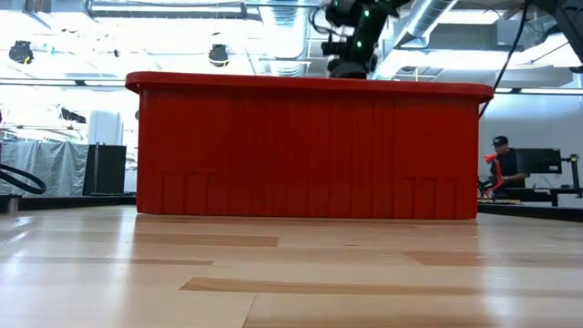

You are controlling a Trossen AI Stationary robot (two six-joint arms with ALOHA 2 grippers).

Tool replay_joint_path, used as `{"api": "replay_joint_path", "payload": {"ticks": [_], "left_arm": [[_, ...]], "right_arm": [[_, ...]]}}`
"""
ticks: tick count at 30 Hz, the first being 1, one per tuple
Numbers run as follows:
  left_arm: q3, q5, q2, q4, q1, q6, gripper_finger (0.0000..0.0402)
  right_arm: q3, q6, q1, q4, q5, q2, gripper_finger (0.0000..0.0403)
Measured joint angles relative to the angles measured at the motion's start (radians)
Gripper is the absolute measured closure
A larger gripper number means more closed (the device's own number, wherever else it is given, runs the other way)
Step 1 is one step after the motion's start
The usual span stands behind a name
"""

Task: Pick and place slides into bin
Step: Put the black slide into the red container

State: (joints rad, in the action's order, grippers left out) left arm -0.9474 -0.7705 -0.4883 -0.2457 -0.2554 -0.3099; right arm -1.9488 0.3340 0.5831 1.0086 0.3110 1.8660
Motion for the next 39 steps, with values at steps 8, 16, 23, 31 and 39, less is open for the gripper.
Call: {"api": "replay_joint_path", "payload": {"ticks": [8,16,23,31,39], "left_arm": [[0.000,-0.005,0.026,-0.001,0.000,0.000,0.0255],[0.000,-0.005,0.027,-0.003,0.000,0.000,0.0255],[0.000,-0.005,0.027,-0.003,0.000,0.006,0.0255],[0.000,-0.005,0.027,-0.002,0.000,0.016,0.0255],[0.000,-0.005,0.027,-0.001,0.000,0.018,0.0255]], "right_arm": [[0.123,0.015,0.058,-0.083,0.001,0.000,0.0403],[0.238,0.067,0.102,-0.211,0.003,0.000,0.0403],[0.333,0.085,0.127,-0.327,0.004,-0.002,0.0403],[0.431,0.094,0.133,-0.421,0.004,-0.004,0.0403],[0.506,0.109,0.133,-0.483,0.003,-0.004,0.0403]]}}
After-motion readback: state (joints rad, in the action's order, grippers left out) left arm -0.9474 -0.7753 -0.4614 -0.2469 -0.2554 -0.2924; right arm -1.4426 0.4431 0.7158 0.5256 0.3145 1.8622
